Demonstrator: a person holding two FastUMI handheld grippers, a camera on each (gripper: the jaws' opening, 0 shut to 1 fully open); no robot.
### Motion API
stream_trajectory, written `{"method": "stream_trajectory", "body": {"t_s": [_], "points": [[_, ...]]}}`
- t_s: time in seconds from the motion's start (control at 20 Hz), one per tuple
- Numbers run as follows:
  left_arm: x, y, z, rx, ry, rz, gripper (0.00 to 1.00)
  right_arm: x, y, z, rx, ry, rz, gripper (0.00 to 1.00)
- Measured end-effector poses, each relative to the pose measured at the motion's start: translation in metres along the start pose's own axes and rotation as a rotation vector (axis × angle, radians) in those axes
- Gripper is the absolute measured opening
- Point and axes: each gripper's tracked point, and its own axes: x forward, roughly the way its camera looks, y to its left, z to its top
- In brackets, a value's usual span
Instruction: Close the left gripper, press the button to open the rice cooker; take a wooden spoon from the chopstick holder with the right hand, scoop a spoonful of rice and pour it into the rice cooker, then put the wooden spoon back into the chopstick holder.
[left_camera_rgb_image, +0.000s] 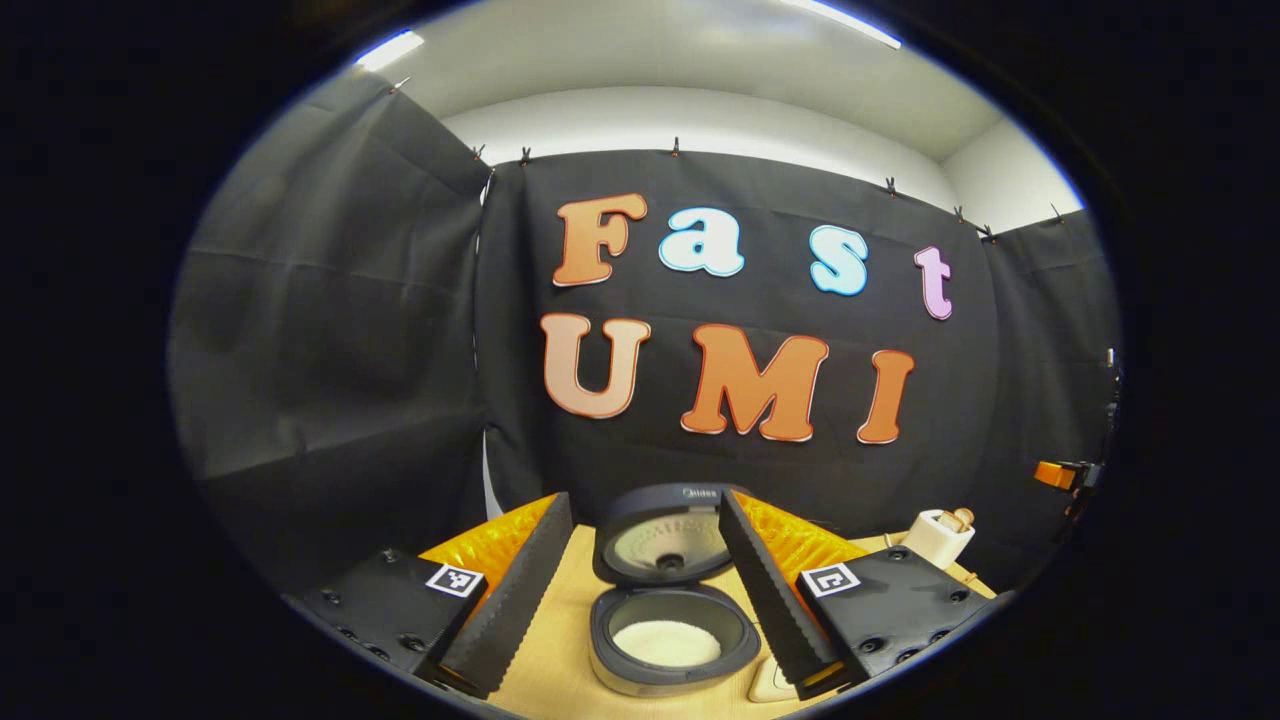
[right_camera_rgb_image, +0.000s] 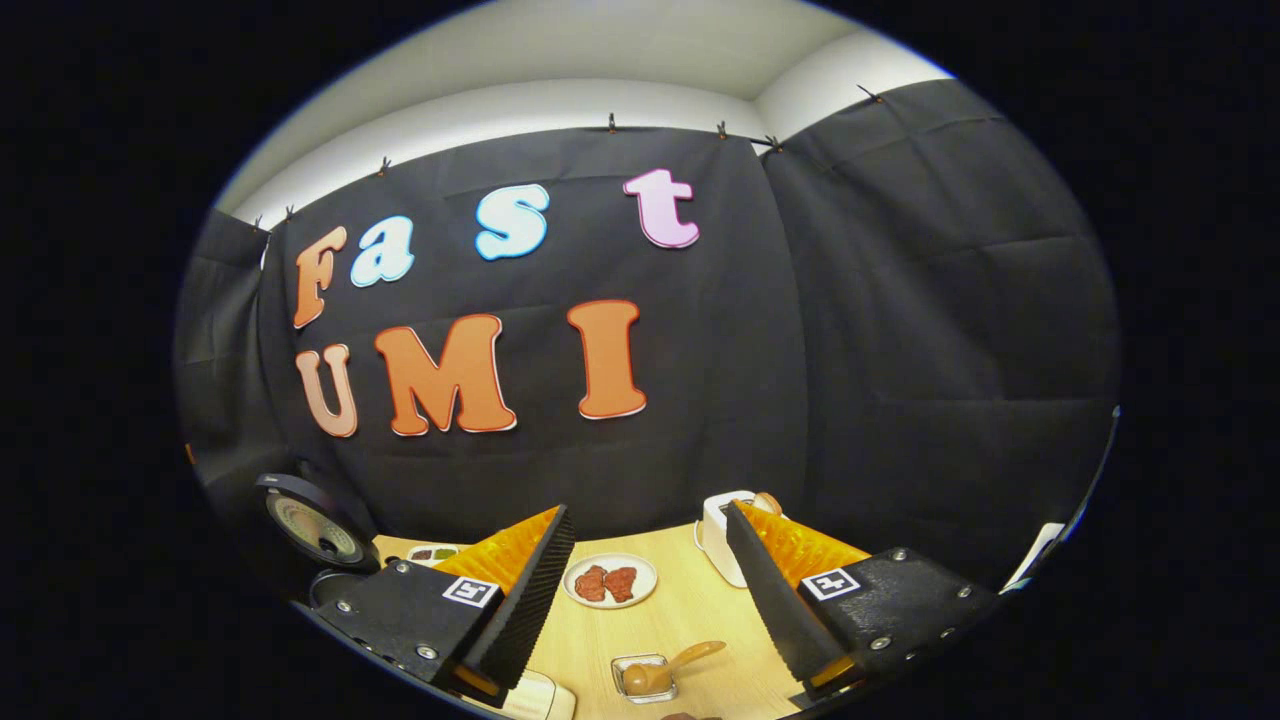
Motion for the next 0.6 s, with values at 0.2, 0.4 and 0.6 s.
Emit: {"method": "stream_trajectory", "body": {"t_s": [0.2, 0.4, 0.6], "points": [[0.061, -0.013, 0.041, -0.012, -0.008, -0.030, 1.00, -0.014, 0.026, 0.018, -0.027, -0.019, 0.049, 0.95], [0.117, -0.026, 0.066, 0.011, -0.010, -0.049, 0.99, -0.019, 0.032, 0.018, -0.070, -0.014, 0.064, 0.95], [0.166, -0.042, 0.058, 0.060, 0.032, -0.060, 0.98, -0.025, 0.039, 0.021, -0.094, -0.011, 0.075, 0.95]]}}
